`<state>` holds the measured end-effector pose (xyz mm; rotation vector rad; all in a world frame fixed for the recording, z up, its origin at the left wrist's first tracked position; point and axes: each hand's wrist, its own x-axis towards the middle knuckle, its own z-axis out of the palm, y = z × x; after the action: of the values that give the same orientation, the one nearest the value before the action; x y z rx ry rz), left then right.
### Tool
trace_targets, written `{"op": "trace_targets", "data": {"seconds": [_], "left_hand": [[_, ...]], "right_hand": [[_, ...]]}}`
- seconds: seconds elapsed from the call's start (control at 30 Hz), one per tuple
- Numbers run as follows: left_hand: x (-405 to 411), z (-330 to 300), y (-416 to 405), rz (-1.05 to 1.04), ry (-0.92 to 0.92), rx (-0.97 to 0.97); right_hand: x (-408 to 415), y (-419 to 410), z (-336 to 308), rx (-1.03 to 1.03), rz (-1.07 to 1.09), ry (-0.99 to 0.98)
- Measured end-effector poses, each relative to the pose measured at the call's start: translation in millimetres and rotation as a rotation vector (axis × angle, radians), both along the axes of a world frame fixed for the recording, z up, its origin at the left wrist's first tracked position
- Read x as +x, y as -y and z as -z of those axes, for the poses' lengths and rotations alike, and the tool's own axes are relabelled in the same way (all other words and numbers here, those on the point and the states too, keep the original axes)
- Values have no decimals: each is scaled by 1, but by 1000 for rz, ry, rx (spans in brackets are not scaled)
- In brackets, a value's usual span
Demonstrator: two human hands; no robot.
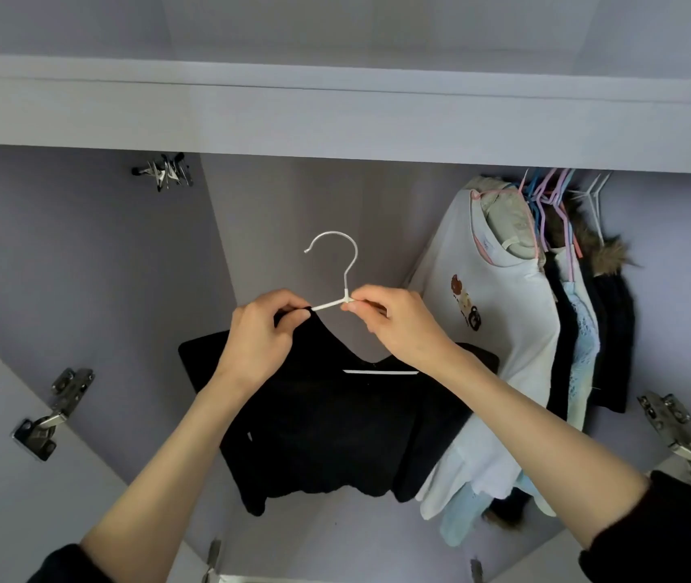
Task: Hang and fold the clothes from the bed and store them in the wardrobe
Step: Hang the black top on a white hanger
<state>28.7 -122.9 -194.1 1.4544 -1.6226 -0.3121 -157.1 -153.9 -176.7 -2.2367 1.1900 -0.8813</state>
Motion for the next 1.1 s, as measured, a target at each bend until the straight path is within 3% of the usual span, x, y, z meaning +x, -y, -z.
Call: {"op": "trace_targets", "data": {"seconds": [0.2, 0.43, 0.6, 0.73, 0.97, 1.1], "left_hand": [[23, 5, -3, -137, -113, -18], [40, 39, -12, -57, 104, 101], [29, 50, -9, -174, 142, -53], [22, 46, -9, -295, 171, -131], [58, 41, -5, -439, 1, -37], [69, 48, -8, -449, 195, 90]], "right_hand": [[-12, 2, 14, 74, 53, -86], [-25, 6, 10, 153, 99, 91], [-25, -1, 1, 238, 46, 195], [-20, -2, 3, 205, 136, 204], [-45, 12, 11, 201, 267, 21], [-50, 13, 19, 205, 285, 52]]}}
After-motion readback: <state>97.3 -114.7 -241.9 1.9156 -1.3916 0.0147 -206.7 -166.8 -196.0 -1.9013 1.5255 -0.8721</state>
